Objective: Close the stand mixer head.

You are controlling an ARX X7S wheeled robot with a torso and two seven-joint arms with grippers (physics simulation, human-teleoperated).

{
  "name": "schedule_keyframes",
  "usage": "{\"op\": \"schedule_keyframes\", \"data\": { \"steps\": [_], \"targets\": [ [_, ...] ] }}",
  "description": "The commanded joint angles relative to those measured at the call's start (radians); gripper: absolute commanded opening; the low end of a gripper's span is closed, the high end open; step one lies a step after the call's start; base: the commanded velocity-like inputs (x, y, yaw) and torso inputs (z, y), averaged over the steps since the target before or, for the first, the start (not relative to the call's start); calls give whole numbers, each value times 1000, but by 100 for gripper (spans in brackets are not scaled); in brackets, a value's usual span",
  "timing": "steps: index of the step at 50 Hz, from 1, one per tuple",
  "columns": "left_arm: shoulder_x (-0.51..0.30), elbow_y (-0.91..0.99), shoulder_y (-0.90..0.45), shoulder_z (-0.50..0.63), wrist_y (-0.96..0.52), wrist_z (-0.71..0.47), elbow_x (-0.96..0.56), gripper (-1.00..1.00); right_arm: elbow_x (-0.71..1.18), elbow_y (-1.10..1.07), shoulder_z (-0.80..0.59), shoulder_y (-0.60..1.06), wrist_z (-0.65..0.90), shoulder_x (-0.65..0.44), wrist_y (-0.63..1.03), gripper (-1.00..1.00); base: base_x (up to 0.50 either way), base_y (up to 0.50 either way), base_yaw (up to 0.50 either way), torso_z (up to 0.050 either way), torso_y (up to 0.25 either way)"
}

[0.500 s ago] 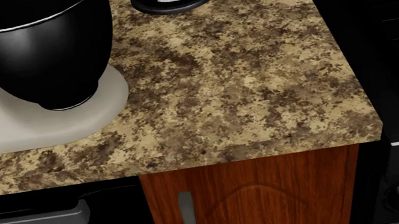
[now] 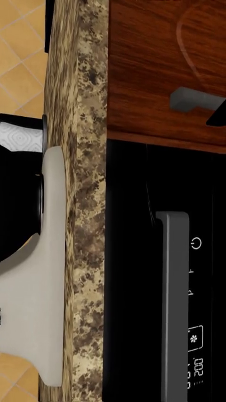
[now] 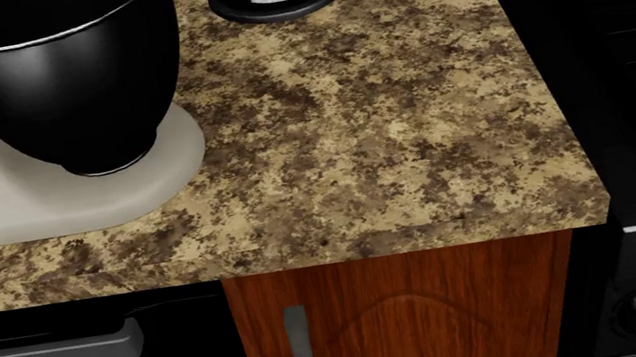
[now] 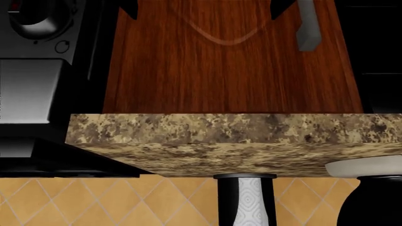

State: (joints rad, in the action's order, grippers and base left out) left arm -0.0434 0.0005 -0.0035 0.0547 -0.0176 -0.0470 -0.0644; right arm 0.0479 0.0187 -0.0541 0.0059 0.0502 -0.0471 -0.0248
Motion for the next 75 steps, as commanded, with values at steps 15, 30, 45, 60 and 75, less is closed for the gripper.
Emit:
{"op": "schedule_keyframes", "data": {
  "steps": [15,30,45,60,75],
  "targets": [
    [-46,31,11,44,24,-34,-42,100,33,-23,-42,-9,45,-39,1,100,0,0,0,16,0],
    [-62,19,5,64,26,-49,-62,100,46,-25,-61,-7,65,-56,-3,100,0,0,0,48,0],
    [-78,30,10,81,30,-66,-70,100,56,-11,-81,-1,79,-69,-12,100,0,0,0,48,0],
    [-89,9,6,93,68,-70,-84,100,67,-20,-96,-1,93,-81,-6,100,0,0,0,49,0],
    [-118,274,41,70,-133,-140,-130,100,93,-222,-95,0,155,-93,183,100,0,0,0,21,0]
  ]
}}
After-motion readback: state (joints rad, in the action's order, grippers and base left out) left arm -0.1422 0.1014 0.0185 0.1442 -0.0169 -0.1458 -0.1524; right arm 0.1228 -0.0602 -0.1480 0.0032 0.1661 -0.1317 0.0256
